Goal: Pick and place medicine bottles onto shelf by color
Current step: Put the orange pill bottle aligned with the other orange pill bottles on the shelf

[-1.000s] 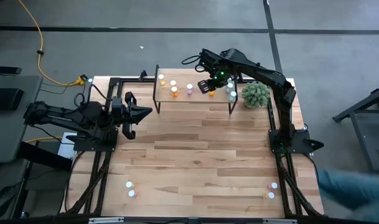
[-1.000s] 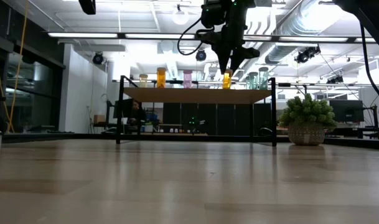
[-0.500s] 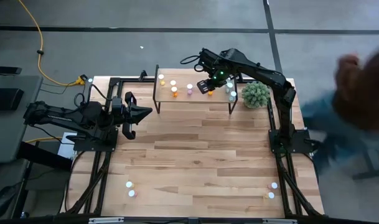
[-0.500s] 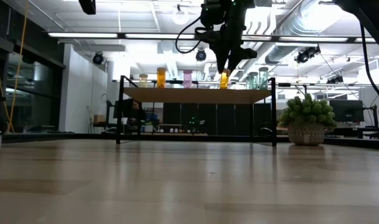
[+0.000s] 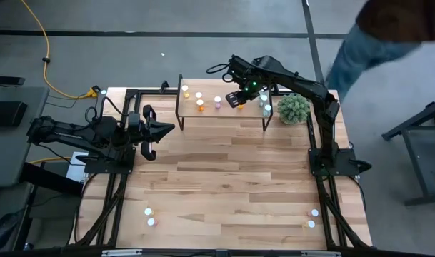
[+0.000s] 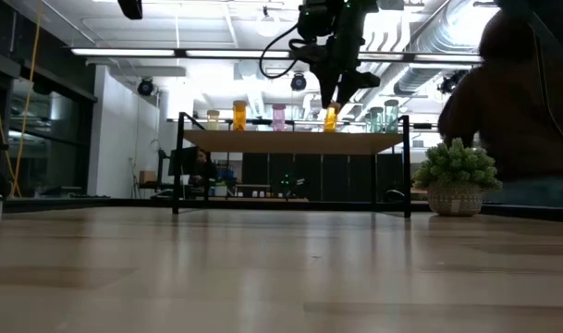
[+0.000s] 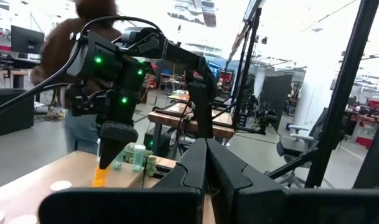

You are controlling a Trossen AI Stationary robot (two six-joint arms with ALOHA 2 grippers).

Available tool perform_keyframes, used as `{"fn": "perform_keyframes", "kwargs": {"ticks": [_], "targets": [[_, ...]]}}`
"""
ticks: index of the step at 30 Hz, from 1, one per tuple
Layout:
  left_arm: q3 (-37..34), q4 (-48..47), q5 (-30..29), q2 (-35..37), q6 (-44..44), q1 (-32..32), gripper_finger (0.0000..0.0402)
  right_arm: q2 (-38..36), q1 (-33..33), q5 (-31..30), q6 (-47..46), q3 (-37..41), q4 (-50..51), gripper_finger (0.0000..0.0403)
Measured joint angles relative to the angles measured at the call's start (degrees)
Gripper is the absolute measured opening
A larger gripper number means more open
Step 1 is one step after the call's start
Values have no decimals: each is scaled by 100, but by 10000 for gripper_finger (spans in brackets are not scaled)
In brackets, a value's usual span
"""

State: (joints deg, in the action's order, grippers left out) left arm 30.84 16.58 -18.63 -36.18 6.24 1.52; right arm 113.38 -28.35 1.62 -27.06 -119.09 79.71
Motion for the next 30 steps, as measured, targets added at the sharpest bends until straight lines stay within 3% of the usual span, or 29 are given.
{"fn": "perform_keyframes", "kwargs": {"ticks": [4,13,17,30], "targets": [[0,0,0,-2,8,0,0,0,58,-16,42,0,50,184],[1,0,2,-2,2,0,0,0,111,-933,-30,0,48,276],[0,-2,2,-1,13,1,0,-2,93,-907,-53,-76,113,280],[1,-2,2,0,15,0,0,-59,364,-564,1344,-1041,244,275]]}}
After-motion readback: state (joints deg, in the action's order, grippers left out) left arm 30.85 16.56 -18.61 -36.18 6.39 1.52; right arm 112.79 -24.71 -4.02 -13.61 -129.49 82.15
